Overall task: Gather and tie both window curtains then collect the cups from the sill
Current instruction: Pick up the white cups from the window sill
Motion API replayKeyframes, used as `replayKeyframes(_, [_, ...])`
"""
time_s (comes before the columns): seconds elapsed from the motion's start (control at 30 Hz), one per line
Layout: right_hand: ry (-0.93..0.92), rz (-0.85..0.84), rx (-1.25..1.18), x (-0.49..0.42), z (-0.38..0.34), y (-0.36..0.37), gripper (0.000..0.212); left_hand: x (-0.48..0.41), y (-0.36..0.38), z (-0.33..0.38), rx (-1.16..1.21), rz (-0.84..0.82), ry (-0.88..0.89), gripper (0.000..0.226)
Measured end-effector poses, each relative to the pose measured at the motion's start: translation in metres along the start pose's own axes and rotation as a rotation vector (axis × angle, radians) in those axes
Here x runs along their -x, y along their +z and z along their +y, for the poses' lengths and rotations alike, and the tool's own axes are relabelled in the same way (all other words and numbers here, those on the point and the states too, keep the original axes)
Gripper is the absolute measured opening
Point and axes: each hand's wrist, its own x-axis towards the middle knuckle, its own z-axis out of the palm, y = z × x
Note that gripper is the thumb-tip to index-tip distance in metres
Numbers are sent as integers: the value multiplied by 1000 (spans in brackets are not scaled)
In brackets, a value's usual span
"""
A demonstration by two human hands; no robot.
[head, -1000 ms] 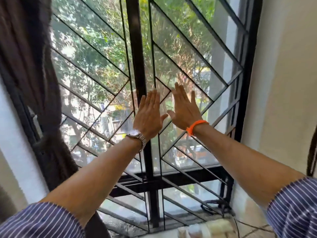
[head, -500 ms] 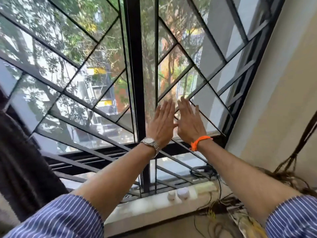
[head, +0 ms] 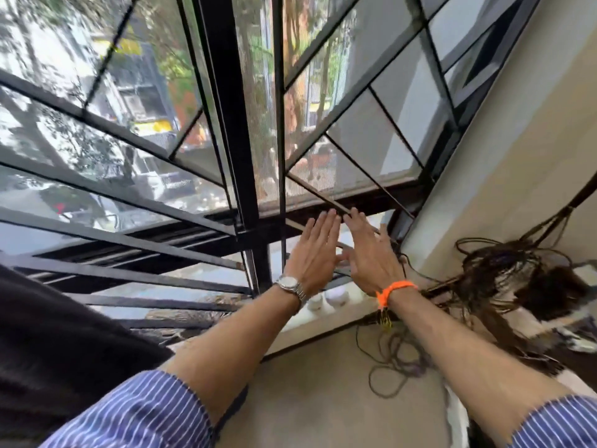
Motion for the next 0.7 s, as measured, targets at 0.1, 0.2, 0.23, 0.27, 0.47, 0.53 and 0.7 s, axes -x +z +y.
replayKeyframes(0.1, [67,-104,7,17,8,40,78,12,39,6,17,-36,23,62])
replayKeyframes(0.2, [74,-174,0,33,13,75,77,27,79,11,43,-132,3,62])
replayKeyframes(0.23, [80,-176,-22,37,15,86,75,32,92,12,45,-158,5,63])
replayKeyframes(0.27, [84,-179,-39,41,17,96,75,34,104,13,52,-181,6,65])
replayKeyframes(0.47, [108,-311,-67,60,39,171,75,44,184,24,73,-340,-37,65])
replayKeyframes(0.53, [111,-343,-75,65,45,198,75,50,215,24,84,-389,-67,65])
replayKeyframes(0.7, [140,-414,-120,72,61,267,72,62,289,18,76,-462,-98,73])
